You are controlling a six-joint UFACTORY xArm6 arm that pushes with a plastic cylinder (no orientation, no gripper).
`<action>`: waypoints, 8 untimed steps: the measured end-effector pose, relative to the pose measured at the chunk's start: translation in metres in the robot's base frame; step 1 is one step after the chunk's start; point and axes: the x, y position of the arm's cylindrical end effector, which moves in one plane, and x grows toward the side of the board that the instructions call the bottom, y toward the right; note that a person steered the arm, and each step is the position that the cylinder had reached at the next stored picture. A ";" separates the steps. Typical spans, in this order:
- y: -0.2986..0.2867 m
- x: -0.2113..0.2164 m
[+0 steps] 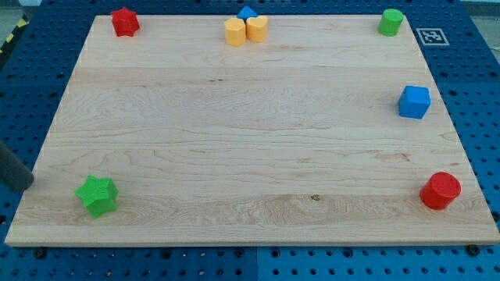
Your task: Move the green star diagonally to the blue cube
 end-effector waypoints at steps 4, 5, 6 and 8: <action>0.088 0.008; 0.131 0.008; 0.185 0.009; 0.291 0.009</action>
